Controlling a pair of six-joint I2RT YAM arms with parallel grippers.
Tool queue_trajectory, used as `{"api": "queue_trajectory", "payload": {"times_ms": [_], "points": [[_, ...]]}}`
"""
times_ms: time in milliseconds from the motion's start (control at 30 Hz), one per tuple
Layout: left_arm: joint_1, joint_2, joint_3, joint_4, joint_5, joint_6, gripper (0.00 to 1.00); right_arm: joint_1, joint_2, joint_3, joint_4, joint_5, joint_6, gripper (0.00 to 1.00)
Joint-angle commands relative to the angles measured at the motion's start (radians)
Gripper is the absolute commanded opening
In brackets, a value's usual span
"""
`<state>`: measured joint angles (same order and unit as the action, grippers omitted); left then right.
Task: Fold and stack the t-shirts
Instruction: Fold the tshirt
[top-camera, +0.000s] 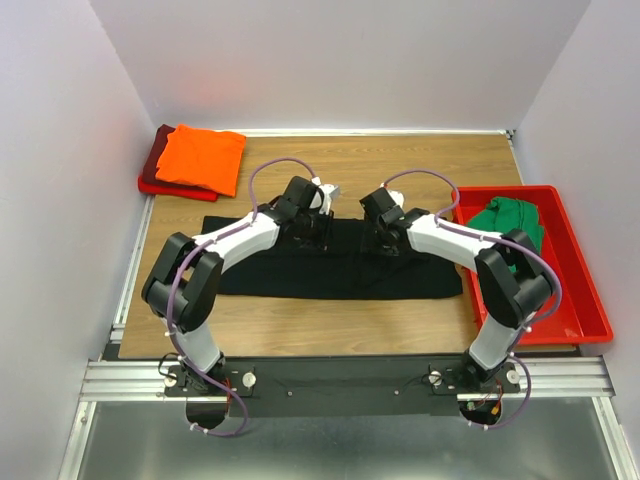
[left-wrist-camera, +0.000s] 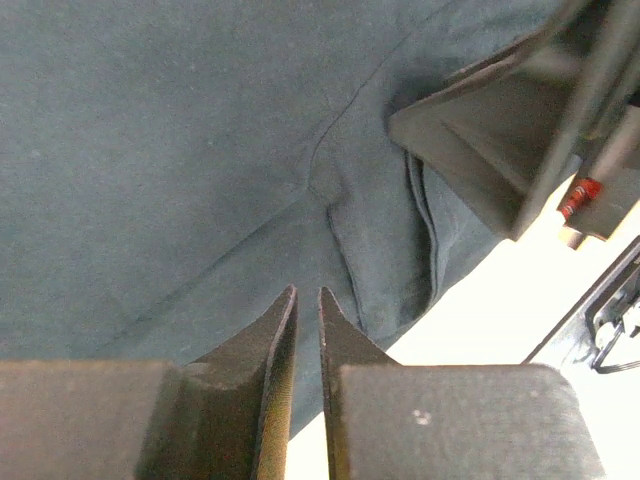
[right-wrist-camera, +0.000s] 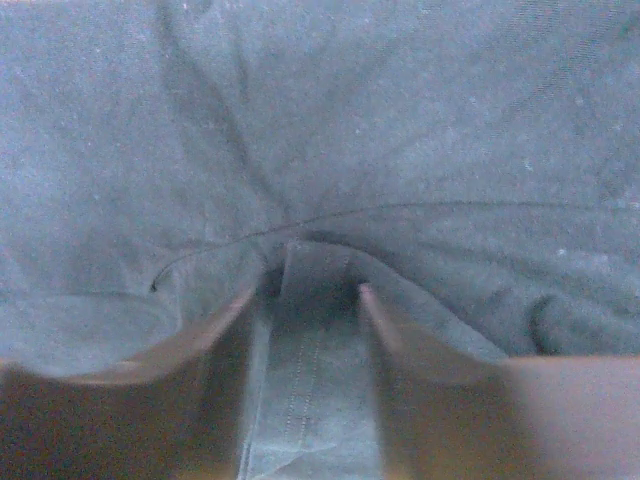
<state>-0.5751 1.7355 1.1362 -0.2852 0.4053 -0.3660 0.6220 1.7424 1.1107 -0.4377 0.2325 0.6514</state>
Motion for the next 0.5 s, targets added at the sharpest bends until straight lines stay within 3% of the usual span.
{"api": "queue_trajectory", "payload": {"times_ms": [0,100,267,467], "points": [[0.009,-0.056,0.028,-0.025,-0.026,0.053,0.23,0.005,0.0,-0.006,0.056,0.036,0.004,0.62],[0.009,-0.07,0.031,-0.025,-0.025,0.056,0.24,0.005,-0.05,-0.003,0.054,0.063,-0.004,0.69],[0.009,-0.082,0.034,-0.016,-0.014,0.049,0.24,0.004,-0.183,-0.008,0.025,0.109,0.01,0.69],[0.009,-0.1,0.013,-0.017,-0.04,0.042,0.24,0.004,-0.325,-0.124,-0.056,0.169,0.105,0.58]]}}
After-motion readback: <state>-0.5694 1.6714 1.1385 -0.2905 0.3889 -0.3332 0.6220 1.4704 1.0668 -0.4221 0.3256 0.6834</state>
